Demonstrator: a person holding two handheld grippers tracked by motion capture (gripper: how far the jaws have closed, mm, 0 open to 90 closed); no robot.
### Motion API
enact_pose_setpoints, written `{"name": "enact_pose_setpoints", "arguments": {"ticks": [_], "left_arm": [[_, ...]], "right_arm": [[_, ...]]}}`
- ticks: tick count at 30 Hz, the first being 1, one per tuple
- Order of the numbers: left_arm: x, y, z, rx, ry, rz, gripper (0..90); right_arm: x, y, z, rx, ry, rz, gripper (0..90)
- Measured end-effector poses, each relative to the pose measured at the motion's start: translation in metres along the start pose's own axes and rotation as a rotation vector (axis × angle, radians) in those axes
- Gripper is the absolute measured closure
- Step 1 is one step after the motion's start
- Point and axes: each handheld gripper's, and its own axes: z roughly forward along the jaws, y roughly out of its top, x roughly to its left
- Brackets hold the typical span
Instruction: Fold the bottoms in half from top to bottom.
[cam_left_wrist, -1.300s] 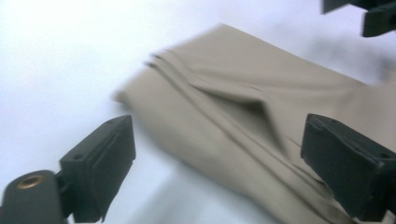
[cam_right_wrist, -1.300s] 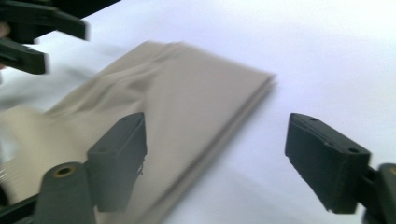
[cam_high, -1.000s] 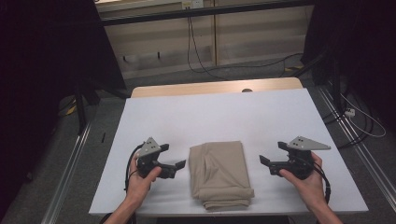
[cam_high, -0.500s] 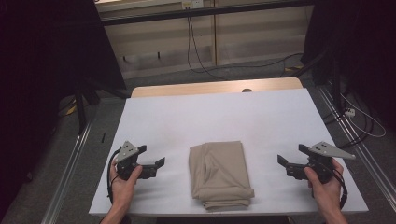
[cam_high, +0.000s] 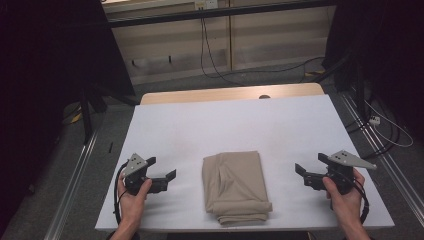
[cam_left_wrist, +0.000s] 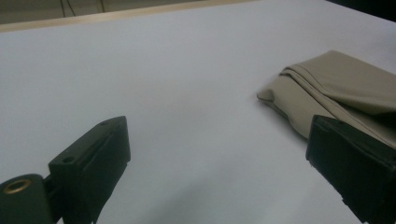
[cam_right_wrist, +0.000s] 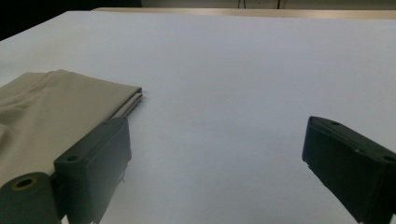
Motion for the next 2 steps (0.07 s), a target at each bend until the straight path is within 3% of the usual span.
{"name": "enact_pose_setpoints", "arguments": {"ticks": [2], "left_arm": [[0.0015, -0.0007, 0.0004, 0.006, -0.003, -0.007, 6.2]], "right_arm": [[0.0003, 0.0001, -0.0001, -0.001, 0.012, 0.007, 8.3]]}}
